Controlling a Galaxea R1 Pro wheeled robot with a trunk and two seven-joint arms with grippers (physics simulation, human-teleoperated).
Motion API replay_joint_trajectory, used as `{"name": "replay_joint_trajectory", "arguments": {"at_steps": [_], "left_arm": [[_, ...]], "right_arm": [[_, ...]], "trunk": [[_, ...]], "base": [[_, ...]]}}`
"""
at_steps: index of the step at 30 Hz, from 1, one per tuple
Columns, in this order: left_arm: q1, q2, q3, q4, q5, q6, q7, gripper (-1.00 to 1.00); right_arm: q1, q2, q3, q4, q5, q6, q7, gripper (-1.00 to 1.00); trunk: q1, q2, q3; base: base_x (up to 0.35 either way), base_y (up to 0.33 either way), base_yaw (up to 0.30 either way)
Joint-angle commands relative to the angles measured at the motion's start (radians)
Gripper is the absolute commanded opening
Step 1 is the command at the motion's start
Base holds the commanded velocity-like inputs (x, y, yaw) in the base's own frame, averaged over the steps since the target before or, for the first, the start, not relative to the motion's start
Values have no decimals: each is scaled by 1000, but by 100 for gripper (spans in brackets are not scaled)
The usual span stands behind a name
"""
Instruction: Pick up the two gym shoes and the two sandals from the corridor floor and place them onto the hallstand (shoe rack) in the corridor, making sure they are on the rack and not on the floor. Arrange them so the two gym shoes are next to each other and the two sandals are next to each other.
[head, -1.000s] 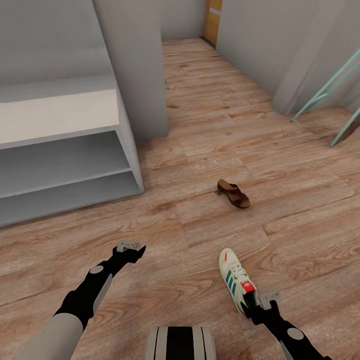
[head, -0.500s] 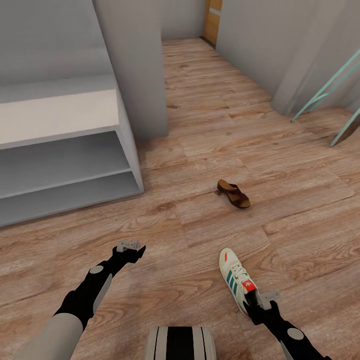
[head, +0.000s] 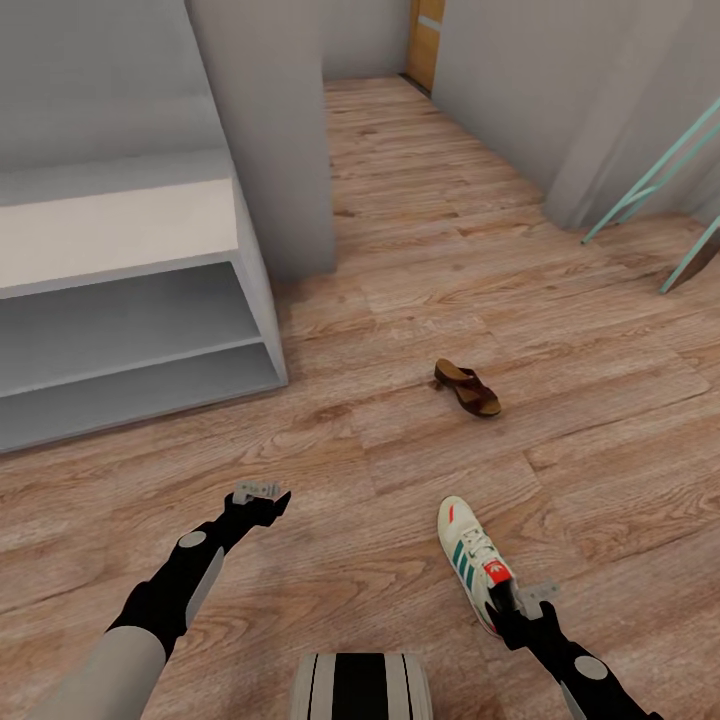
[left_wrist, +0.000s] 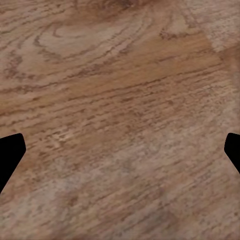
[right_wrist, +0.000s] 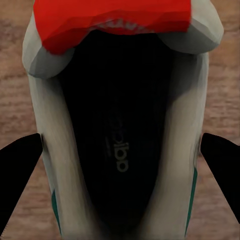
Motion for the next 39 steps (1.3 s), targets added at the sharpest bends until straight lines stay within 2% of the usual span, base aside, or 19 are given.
{"name": "replay_joint_trajectory", "arguments": {"at_steps": [1, 3, 6, 23, 28, 33, 34, 38, 39], "left_arm": [[0, 1, -1, -1, 3, 3, -2, 100], [0, 2, -1, -1, 3, 3, -2, 100], [1, 10, -1, 14, 2, 1, -3, 100], [7, 12, 3, 79, 4, -11, -1, 100], [39, 16, 10, 89, 6, -14, 6, 100], [44, 20, 12, 102, 7, -16, 7, 100], [84, 29, 21, 107, 7, -20, 9, 100], [107, 43, 43, 110, 7, -43, 11, 100], [131, 48, 52, 111, 5, -69, 12, 100]], "right_arm": [[0, 0, 0, 1, 9, -4, 2, -100], [0, 0, 0, 1, 9, -4, 3, -100], [0, -4, -1, 0, 9, -4, 4, -100], [0, -4, 1, -1, 8, -5, 5, -100], [0, -4, 1, -1, 8, -7, 4, -100], [1, -4, 1, 0, 9, -7, 3, -100], [2, -10, 3, 11, 10, -8, 4, -100], [2, -12, 2, 27, 9, -9, 3, -100], [3, -12, 2, 30, 9, -10, 2, -100]], "trunk": [[0, 0, -1], [0, 0, -1], [-1, 1, 11], [-9, 4, 77], [-11, 6, 96], [-14, 7, 115], [-14, 7, 120], [-16, 8, 139], [-16, 8, 145]], "base": [[0, 0, 0], [0, 0, 0], [0, 0, 0], [0, 0, 0], [0, 0, 0], [0, 0, 0], [0, 0, -41], [0, 0, -120], [0, 0, -157]]}}
